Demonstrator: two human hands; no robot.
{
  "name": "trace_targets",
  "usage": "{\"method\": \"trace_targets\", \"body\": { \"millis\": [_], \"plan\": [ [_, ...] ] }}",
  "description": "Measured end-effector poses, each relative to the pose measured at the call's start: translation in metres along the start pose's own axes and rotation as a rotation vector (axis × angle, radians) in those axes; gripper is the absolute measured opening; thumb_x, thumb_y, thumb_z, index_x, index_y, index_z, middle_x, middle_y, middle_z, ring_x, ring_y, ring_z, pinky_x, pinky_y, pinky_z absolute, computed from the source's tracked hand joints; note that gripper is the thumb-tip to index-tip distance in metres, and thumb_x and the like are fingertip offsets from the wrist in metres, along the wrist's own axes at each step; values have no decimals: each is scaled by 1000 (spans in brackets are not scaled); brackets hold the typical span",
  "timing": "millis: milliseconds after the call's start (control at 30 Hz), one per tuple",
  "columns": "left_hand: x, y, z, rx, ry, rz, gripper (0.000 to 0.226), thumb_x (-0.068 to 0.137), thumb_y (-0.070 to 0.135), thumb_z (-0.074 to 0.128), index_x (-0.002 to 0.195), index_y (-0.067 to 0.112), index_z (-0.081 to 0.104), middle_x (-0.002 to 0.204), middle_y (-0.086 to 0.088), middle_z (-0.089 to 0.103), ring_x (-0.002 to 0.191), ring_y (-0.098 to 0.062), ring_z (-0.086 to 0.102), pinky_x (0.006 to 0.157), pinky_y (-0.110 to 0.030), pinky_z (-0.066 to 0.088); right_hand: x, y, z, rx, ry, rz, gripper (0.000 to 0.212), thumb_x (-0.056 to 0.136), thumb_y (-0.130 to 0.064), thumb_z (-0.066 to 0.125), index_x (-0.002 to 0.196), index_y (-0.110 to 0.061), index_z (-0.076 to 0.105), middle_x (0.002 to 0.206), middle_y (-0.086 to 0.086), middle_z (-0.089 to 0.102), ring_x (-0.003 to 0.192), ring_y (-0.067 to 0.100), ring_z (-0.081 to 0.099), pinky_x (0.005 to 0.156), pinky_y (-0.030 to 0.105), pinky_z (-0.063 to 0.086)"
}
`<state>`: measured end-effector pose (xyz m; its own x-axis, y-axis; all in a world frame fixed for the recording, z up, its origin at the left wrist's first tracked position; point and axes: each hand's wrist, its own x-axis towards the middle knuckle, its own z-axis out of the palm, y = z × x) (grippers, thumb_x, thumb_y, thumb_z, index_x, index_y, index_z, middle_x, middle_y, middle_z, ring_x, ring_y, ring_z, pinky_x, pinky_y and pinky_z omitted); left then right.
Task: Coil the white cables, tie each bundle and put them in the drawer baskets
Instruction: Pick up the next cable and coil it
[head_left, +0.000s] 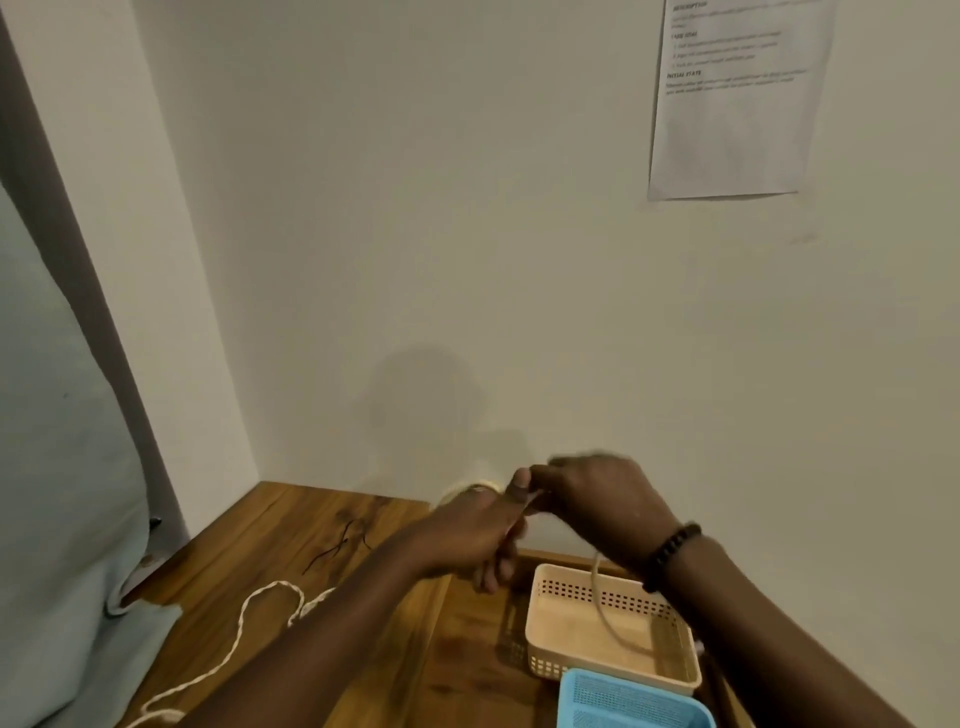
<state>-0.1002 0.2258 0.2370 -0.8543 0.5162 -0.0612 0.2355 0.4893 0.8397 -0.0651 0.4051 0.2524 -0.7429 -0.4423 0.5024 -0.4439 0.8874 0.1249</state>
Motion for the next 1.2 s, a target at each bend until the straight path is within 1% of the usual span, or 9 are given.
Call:
{"method": "trace_targets", "body": {
  "millis": [200, 333, 467, 633, 800, 900, 1033, 1100, 1200],
  "plan": [
    [-17, 42, 0, -364, -491, 144, 50, 97, 56, 36, 66, 17, 42, 53, 0, 34, 42, -10, 29, 44, -23, 29, 26, 12, 4, -25, 305, 2, 12, 84, -21, 64, 94, -25, 57, 77, -9, 59, 65, 10, 52, 66, 20, 31],
    [-21, 53, 4, -756, -533, 318, 40, 94, 41, 54, 63, 20, 41, 48, 3, 25, 37, -10, 21, 39, -22, 19, 26, -31, 17, 1016, 187, 413, 8, 88, -34, 49, 85, -28, 53, 74, -13, 56, 66, 1, 54, 74, 31, 54],
    [-16, 54, 3, -944, -256, 489, 47, 90, 45, 59, 61, 21, 32, 46, 6, 29, 34, -6, 30, 37, -16, 29, 13, -63, 14, 1169, -182, 412, 25, 97, -16, 52, 72, -17, 55, 66, -2, 57, 55, 4, 57, 60, 18, 50],
    [1, 44, -9, -711, 298, 501, 52, 96, 53, 40, 57, 20, 36, 48, 1, 35, 40, -14, 42, 49, -26, 41, 4, -77, 17, 1044, -519, 376, 35, 94, -41, 56, 109, -9, 59, 84, 8, 69, 67, 24, 67, 73, 37, 58],
    [3, 9, -26, 23, 615, 320, 71, 72, 89, 22, 68, 25, 53, 53, -2, 60, 51, -15, 62, 62, -40, 56, -5, -59, -10, 433, -197, 158, 21, 98, -33, 50, 117, -22, 54, 99, 0, 67, 86, 15, 61, 82, 31, 53],
    [-6, 5, -4, 153, 459, 221, 71, 73, 83, 21, 76, 20, 53, 58, 0, 61, 51, -13, 62, 62, -38, 59, 5, -31, -32, 55, 6, 65, 21, 94, -43, 52, 112, -35, 57, 101, -12, 68, 106, 11, 50, 97, 32, 30],
    [-14, 23, 5, -131, 1, 131, 75, 71, 81, 14, 73, 14, 49, 56, -2, 49, 49, -15, 46, 51, -25, 45, 16, 4, -30, -37, 51, 48, 24, 91, -40, 51, 113, -33, 60, 122, -9, 60, 131, 21, 37, 104, 39, 22],
    [-17, 29, 3, -190, -182, 205, 75, 77, 80, 34, 69, 6, 45, 53, -8, 42, 44, -16, 37, 46, -25, 35, 13, 15, -24, 220, 140, 119, 27, 97, -36, 40, 112, -33, 63, 126, -12, 58, 129, 16, 42, 106, 40, 31],
    [-19, 37, 11, -339, -319, 320, 61, 92, 59, 46, 63, 6, 40, 46, -5, 35, 39, -16, 28, 43, -29, 24, 0, -4, -17, 1228, 95, 220, 37, 105, -30, 31, 122, -18, 62, 124, 0, 66, 118, 19, 60, 99, 46, 49]
  ]
}}
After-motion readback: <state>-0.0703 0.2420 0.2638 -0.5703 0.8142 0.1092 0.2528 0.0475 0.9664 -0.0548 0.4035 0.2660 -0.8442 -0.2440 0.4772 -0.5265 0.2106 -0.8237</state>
